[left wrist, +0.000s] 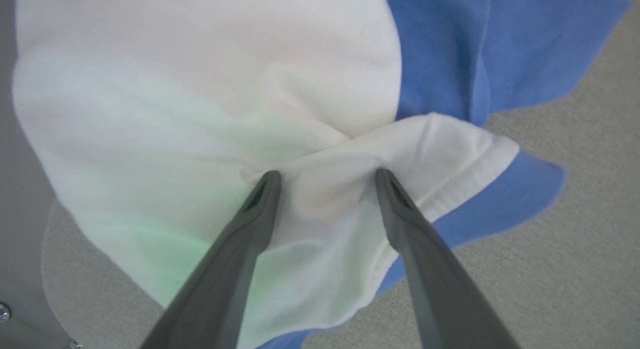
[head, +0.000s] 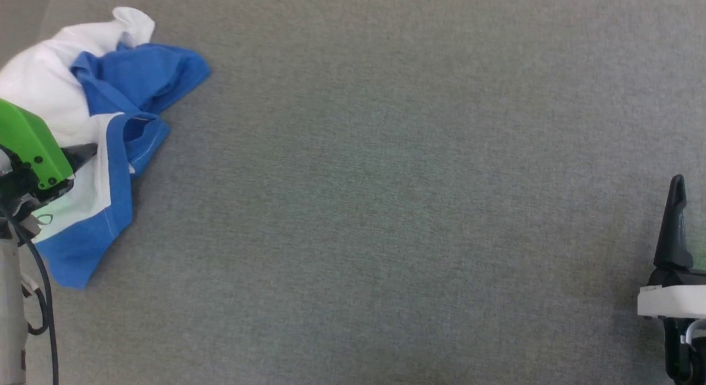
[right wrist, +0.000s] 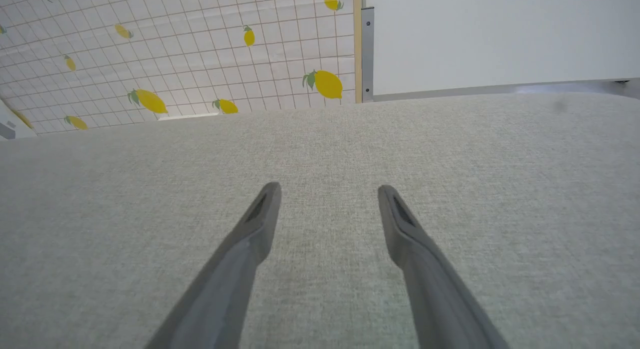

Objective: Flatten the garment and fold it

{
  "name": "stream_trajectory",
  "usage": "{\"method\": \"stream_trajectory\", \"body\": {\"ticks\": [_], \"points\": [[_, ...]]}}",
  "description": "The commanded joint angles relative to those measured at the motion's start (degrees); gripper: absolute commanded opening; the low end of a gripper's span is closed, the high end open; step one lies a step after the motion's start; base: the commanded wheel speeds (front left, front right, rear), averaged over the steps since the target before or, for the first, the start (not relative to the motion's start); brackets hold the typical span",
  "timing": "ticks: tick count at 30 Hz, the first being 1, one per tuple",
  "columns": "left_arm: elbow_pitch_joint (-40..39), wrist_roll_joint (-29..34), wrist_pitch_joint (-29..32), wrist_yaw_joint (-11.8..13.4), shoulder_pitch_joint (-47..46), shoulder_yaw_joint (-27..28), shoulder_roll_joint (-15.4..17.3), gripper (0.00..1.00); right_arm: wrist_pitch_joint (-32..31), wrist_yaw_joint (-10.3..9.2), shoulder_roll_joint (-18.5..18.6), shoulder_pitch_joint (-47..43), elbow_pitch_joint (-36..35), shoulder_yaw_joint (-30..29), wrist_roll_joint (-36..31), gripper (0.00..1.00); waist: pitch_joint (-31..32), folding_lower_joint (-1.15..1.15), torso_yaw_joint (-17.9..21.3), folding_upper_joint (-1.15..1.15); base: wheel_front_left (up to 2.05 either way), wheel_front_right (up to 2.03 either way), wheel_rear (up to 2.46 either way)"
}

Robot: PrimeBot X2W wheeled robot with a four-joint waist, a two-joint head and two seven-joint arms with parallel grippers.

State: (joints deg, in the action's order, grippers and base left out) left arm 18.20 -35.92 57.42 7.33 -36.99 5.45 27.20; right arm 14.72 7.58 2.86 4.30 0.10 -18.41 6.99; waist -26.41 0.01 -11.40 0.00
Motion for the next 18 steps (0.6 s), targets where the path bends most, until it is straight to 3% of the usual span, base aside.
{"method": "stream_trajectory", "body": {"ticks": [1,7,8,9,18], "points": [[0.1,0.0,-0.1,0.6,0.9,0.1,-0.1,1.00,0.3,-0.09,0.0,1.1,-0.6,0.0,-0.5,1.00,-2.5,-0.01,1.8,0.00,0.00,0.00,0.00],[1.7,0.7,-0.2,1.7,2.7,-0.3,-0.2,1.00,0.3,-0.09,0.0,1.3,-1.5,-0.6,-1.1,1.00,-4.4,-0.01,2.4,0.00,0.00,0.00,0.00],[1.8,0.7,-0.5,1.3,2.9,-0.5,-0.2,0.33,0.3,-0.09,0.0,1.3,-1.6,-0.7,-1.2,1.00,-4.6,-0.01,2.4,0.00,0.00,0.00,0.00],[2.1,0.6,-0.9,0.8,3.0,-0.5,-0.1,0.00,0.3,-0.09,0.0,1.3,-1.8,-0.8,-1.2,1.00,-4.7,-0.01,2.4,0.00,0.00,0.00,0.00],[5.1,-0.5,-7.3,-2.4,2.8,0.6,-0.3,0.00,0.3,-0.09,0.0,1.5,-1.3,-0.8,-1.6,1.00,-2.9,-0.01,2.4,0.00,0.00,0.00,0.00]]}}
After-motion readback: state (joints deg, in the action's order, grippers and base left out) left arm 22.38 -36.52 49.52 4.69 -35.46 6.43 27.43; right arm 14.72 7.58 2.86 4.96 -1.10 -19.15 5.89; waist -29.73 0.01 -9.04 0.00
